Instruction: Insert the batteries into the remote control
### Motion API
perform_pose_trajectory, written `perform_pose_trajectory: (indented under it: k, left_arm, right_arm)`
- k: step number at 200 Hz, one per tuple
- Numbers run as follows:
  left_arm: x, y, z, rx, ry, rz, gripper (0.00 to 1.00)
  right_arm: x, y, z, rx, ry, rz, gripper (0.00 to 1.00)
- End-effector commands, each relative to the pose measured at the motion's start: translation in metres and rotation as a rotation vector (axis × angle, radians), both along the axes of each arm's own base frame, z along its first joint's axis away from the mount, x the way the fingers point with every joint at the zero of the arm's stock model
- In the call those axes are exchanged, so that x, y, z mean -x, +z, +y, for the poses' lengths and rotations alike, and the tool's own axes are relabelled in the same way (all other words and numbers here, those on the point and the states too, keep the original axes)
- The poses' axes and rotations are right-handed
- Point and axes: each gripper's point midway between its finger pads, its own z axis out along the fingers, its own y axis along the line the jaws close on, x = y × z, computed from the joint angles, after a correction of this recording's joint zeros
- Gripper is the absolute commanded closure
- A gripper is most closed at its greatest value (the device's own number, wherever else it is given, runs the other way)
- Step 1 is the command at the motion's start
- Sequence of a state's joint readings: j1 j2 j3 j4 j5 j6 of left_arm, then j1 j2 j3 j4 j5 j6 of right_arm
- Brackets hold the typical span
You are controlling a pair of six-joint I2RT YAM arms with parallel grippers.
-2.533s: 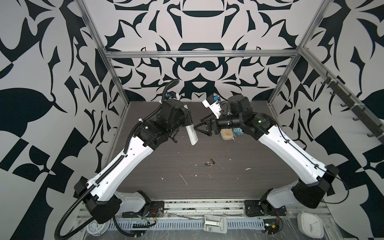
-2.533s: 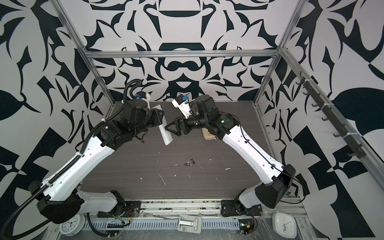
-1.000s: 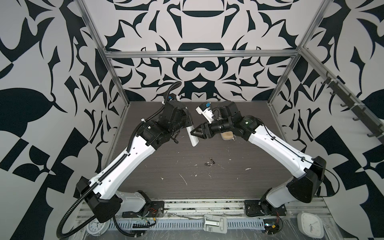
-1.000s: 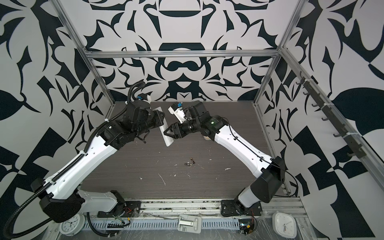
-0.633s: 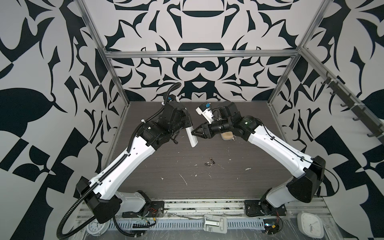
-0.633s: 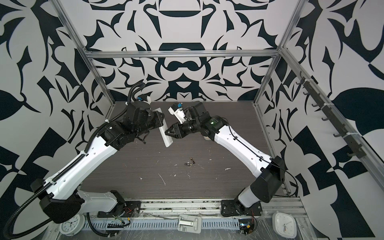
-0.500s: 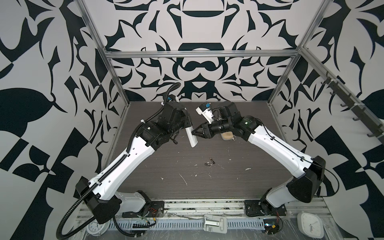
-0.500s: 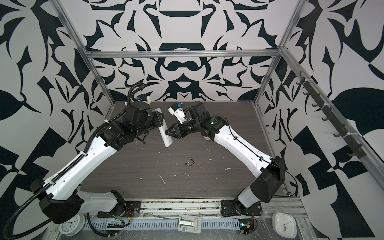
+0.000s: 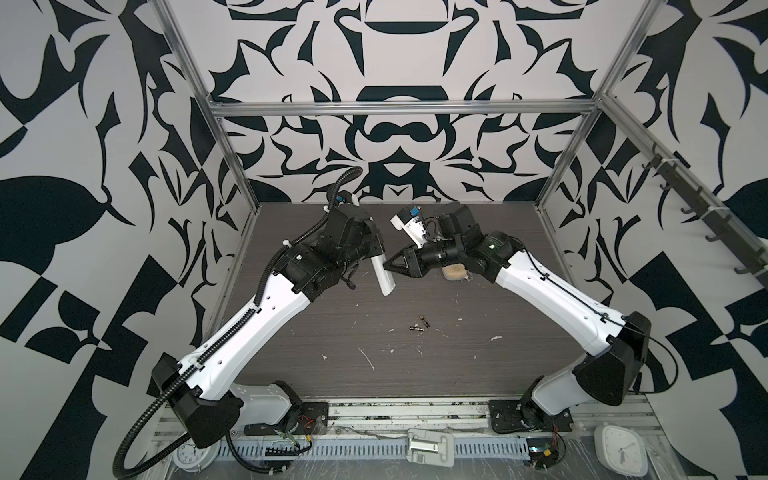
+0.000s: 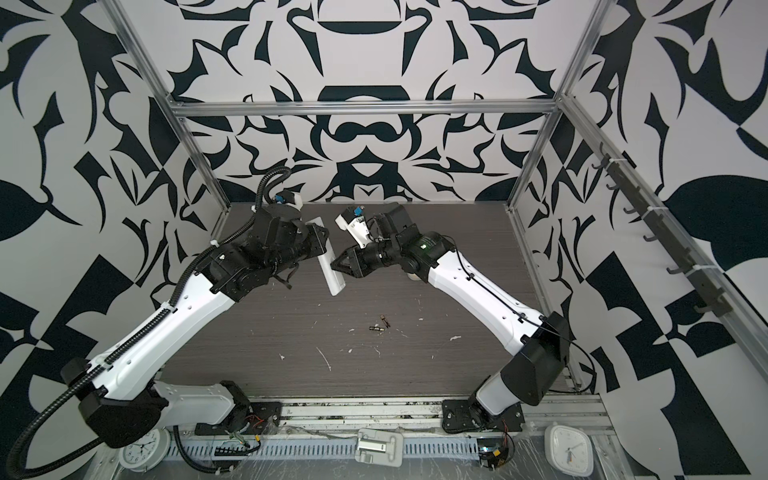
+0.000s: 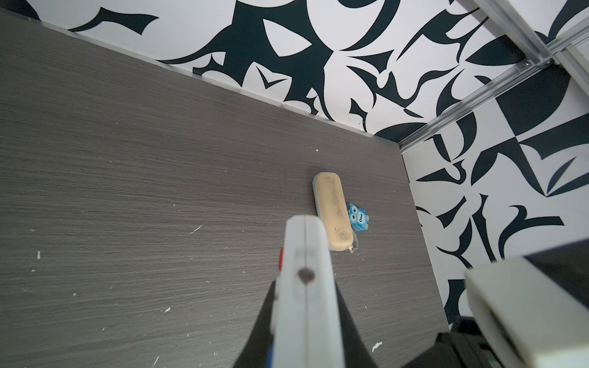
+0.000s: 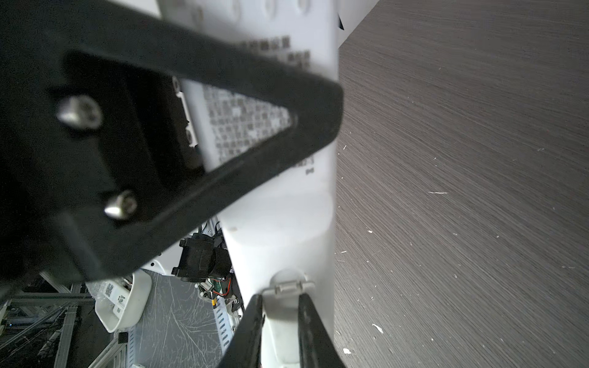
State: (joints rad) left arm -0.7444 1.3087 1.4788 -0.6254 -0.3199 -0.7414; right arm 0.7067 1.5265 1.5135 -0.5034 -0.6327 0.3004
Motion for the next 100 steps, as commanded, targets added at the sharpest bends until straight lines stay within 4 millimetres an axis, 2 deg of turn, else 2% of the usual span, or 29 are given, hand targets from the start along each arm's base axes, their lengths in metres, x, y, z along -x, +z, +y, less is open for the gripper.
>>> perform_pose_trajectory:
  k: [1, 58, 60, 63, 80, 100]
  left_arm:
    - [0.002, 0.011, 0.001, 0.045, 0.004, -0.025, 1.00]
    - [0.003, 0.008, 0.001, 0.029, -0.005, -0.025, 1.00]
    - [0.007, 0.017, 0.005, 0.045, -0.005, -0.044, 1.00]
    - [0.008, 0.020, 0.007, 0.050, -0.006, -0.052, 1.00]
    - [0.009, 0.021, 0.007, 0.057, -0.010, -0.062, 1.00]
    - [0.010, 0.023, 0.006, 0.067, -0.018, -0.077, 1.00]
  right_arm:
    - [0.001, 0.020, 0.002, -0.042, 0.009, -0.057, 0.77]
    - [0.002, 0.017, -0.007, -0.002, -0.017, -0.078, 0.49]
    - [0.002, 0.018, -0.008, -0.002, -0.019, -0.079, 0.48]
    - [0.002, 0.018, -0.008, -0.002, -0.020, -0.077, 0.45]
    - [0.001, 0.019, -0.010, -0.001, -0.039, -0.054, 0.37]
    - [0.005, 0.026, -0.011, -0.030, -0.046, -0.038, 0.32]
